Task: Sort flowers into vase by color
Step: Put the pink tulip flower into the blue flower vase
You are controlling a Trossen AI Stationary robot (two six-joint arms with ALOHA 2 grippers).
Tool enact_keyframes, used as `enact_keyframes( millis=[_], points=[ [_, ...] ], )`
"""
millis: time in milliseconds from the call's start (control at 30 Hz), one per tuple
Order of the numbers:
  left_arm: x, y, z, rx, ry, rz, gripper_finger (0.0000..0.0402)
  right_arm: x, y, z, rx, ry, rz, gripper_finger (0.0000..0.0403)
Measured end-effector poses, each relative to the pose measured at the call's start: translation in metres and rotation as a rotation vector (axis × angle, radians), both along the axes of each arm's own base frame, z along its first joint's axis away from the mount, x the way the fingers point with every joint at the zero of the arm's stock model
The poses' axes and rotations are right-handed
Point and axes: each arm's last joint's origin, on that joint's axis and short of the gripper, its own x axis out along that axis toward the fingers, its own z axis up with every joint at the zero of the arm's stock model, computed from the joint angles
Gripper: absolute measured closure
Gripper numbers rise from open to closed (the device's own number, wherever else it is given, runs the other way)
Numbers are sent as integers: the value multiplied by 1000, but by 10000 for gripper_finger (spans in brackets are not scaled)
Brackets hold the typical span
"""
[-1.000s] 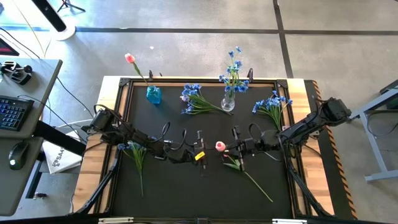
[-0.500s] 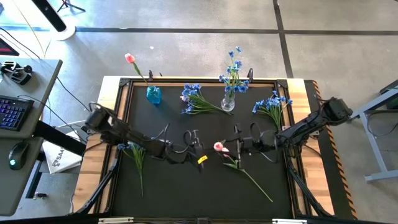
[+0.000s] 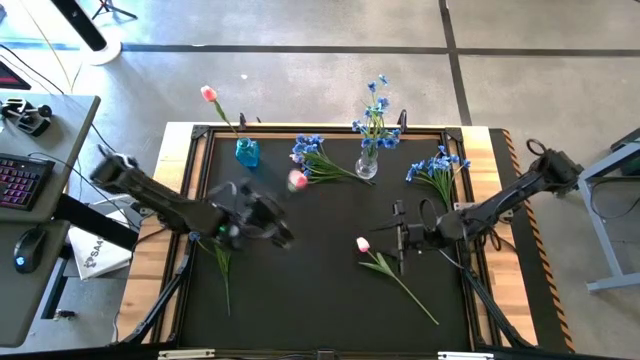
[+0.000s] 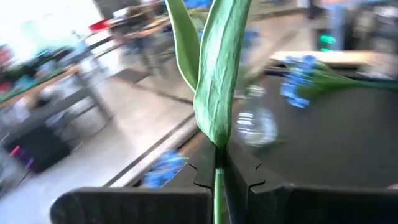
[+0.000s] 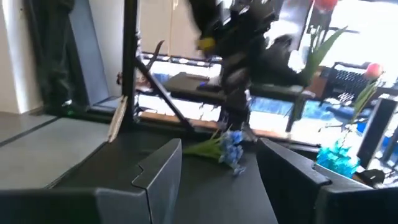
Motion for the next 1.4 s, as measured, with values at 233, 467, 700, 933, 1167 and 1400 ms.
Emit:
enact_keyframes(
  millis=[233,467,700,933,1167,1400],
  points=[
    [-70,54,35,-62,-143,229,401,2,7,-11,-25,58,23,198],
    [-113,92,54,-30,-236,437,401,2,7,-11,-28,57,22,198],
    [-137,113,40,-49,-308,573,401,4,3,-10,-22,48,4,198],
    [-122,116,38,-149,-359,318,401,7,-3,-7,-8,22,-23,198],
    [-120,135,48,-17,-347,307,401,7,-5,-3,38,-11,-29,198],
    [-124,167,43,-20,-314,390,401,7,-3,-4,38,-8,-16,199]
  ],
)
